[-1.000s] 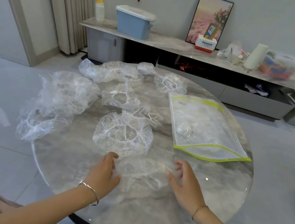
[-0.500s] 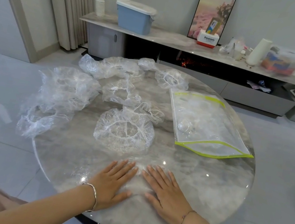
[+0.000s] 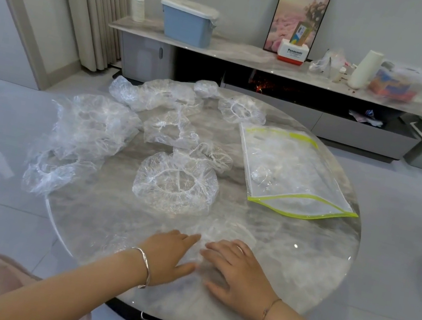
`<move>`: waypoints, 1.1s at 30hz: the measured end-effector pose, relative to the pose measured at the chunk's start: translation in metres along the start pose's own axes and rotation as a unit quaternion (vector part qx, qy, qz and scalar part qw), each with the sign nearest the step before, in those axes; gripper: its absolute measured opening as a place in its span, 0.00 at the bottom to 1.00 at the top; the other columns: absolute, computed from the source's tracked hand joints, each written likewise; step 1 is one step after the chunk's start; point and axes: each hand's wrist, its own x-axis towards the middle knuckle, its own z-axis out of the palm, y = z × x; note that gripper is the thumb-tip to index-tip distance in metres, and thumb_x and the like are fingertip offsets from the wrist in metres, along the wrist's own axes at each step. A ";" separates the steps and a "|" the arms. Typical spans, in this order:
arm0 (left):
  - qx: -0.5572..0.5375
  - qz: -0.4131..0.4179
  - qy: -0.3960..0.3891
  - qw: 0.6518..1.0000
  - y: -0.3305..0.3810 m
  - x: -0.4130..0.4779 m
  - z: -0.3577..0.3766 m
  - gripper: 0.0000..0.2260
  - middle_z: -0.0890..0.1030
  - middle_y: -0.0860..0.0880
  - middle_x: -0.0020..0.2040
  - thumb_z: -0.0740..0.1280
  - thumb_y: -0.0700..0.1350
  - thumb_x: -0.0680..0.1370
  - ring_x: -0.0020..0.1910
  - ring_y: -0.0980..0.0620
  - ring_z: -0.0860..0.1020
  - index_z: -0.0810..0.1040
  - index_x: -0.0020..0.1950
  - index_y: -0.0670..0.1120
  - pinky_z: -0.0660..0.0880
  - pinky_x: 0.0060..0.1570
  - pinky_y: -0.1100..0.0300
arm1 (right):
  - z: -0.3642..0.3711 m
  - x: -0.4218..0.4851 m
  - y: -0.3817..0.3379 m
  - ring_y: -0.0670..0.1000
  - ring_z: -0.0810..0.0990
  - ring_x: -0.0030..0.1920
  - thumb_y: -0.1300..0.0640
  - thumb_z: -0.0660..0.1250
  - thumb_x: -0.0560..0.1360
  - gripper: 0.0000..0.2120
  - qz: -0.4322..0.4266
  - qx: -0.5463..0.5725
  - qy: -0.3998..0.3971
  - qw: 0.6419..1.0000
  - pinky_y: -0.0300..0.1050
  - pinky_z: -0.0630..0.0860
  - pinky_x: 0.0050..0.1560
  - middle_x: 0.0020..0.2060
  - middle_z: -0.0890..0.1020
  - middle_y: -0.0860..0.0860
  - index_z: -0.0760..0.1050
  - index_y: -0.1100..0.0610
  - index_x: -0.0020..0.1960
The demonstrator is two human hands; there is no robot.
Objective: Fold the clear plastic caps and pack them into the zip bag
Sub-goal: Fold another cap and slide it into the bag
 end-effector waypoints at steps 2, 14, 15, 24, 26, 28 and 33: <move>-0.015 0.004 0.035 0.999 0.009 0.003 -0.005 0.30 0.72 0.52 0.64 0.48 0.65 0.78 0.63 0.53 0.69 0.56 0.76 0.50 0.66 0.62 0.58 | 0.002 -0.004 0.003 0.45 0.74 0.55 0.49 0.64 0.71 0.14 -0.014 -0.020 0.028 0.999 0.39 0.61 0.64 0.55 0.78 0.45 0.77 0.51 0.55; -0.161 0.053 0.041 0.985 -0.004 0.027 -0.005 0.38 0.75 0.60 0.53 0.40 0.77 0.67 0.59 0.59 0.67 0.77 0.56 0.56 0.61 0.66 0.59 | -0.012 -0.020 0.011 0.45 0.78 0.38 0.55 0.64 0.78 0.10 0.322 0.340 0.067 0.881 0.45 0.74 0.43 0.34 0.80 0.51 0.76 0.58 0.40; -0.192 0.038 0.039 0.980 -0.006 0.027 -0.009 0.36 0.75 0.60 0.51 0.43 0.79 0.65 0.57 0.60 0.67 0.77 0.53 0.57 0.63 0.65 0.60 | -0.012 -0.019 0.013 0.45 0.78 0.37 0.56 0.64 0.78 0.12 0.350 0.365 0.090 0.858 0.44 0.73 0.42 0.33 0.80 0.50 0.76 0.58 0.38; -0.202 -0.008 0.080 0.976 0.000 0.039 0.010 0.09 0.76 0.61 0.38 0.66 0.54 0.76 0.45 0.58 0.73 0.81 0.42 0.51 0.69 0.49 0.64 | -0.014 -0.018 0.029 0.51 0.79 0.38 0.57 0.67 0.75 0.11 0.451 0.343 0.117 0.815 0.41 0.74 0.41 0.33 0.82 0.52 0.79 0.55 0.34; -0.207 -0.034 0.089 0.974 0.002 0.042 0.012 0.11 0.77 0.58 0.35 0.66 0.53 0.76 0.39 0.60 0.73 0.79 0.35 0.54 0.69 0.43 0.67 | -0.014 -0.019 0.031 0.49 0.77 0.35 0.58 0.67 0.74 0.09 0.464 0.319 0.122 0.818 0.41 0.73 0.39 0.31 0.79 0.50 0.76 0.54 0.35; -0.205 -0.069 0.095 0.972 0.004 0.044 0.009 0.14 0.73 0.57 0.29 0.67 0.53 0.75 0.33 0.60 0.71 0.73 0.29 0.54 0.65 0.36 0.70 | -0.013 -0.020 0.032 0.47 0.74 0.34 0.59 0.68 0.73 0.08 0.479 0.291 0.131 0.818 0.43 0.72 0.41 0.30 0.76 0.46 0.73 0.53 0.36; -0.146 -0.014 0.267 0.953 0.015 0.048 -0.001 0.11 0.72 0.54 0.39 0.63 0.57 0.75 0.38 0.55 0.70 0.70 0.40 0.50 0.67 0.40 0.63 | -0.018 -0.018 0.026 0.47 0.72 0.51 0.52 0.65 0.71 0.12 0.407 0.179 0.196 0.874 0.43 0.66 0.55 0.50 0.71 0.44 0.69 0.54 0.51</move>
